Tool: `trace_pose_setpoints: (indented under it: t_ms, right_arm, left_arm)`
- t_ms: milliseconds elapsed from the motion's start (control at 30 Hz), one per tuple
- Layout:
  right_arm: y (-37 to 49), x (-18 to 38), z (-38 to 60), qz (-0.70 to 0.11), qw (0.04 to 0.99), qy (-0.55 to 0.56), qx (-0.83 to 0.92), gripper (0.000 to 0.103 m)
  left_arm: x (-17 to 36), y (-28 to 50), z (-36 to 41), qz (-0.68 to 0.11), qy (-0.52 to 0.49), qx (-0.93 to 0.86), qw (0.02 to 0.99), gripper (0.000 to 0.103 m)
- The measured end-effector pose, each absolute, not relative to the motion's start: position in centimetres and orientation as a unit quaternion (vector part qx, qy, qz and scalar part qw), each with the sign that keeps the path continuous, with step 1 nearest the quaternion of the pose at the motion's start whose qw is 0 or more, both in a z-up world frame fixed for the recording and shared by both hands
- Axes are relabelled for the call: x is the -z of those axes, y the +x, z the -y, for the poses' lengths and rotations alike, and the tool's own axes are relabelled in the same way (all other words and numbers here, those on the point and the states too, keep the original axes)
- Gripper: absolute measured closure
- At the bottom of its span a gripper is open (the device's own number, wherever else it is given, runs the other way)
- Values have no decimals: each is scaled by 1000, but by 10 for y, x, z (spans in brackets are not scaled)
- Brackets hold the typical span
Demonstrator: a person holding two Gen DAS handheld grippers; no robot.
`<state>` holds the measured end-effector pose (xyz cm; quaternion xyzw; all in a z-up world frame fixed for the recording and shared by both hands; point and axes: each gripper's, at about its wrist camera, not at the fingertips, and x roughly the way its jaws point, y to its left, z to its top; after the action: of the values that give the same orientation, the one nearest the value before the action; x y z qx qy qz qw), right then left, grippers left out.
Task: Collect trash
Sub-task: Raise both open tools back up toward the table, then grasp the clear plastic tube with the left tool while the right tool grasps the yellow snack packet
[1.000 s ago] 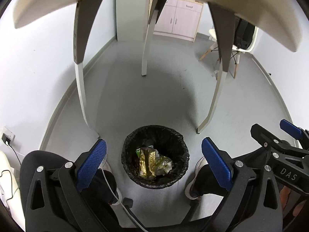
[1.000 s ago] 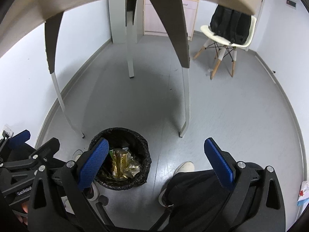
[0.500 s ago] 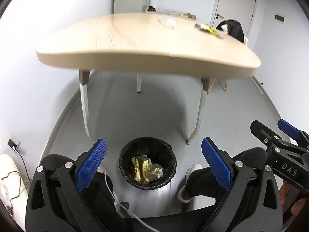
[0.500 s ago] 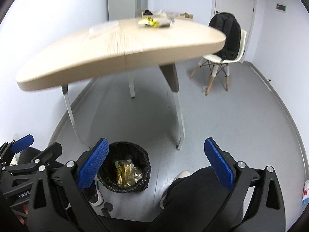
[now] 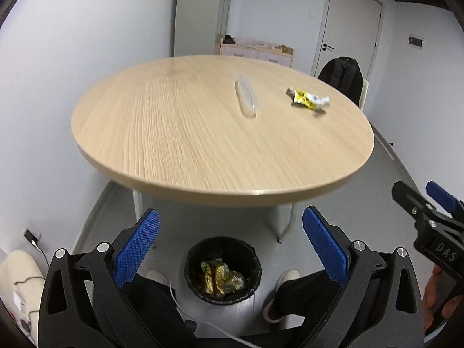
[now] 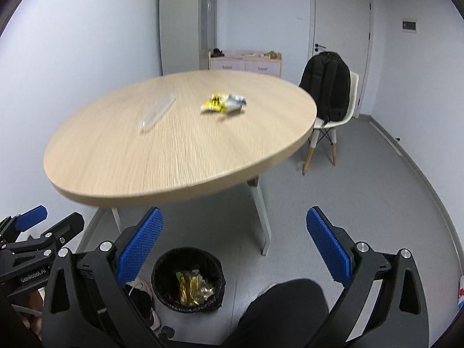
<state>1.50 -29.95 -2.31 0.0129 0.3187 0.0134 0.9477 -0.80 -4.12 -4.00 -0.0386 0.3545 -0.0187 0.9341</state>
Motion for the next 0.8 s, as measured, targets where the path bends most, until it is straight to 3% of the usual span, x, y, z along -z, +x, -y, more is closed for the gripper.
trace_pose_setpoints:
  t_ms: [800]
  right_arm:
    - [113, -44, 323, -310, 950, 17, -16, 8]
  left_arm:
    - [-9, 96, 39, -362, -35, 3, 931, 6]
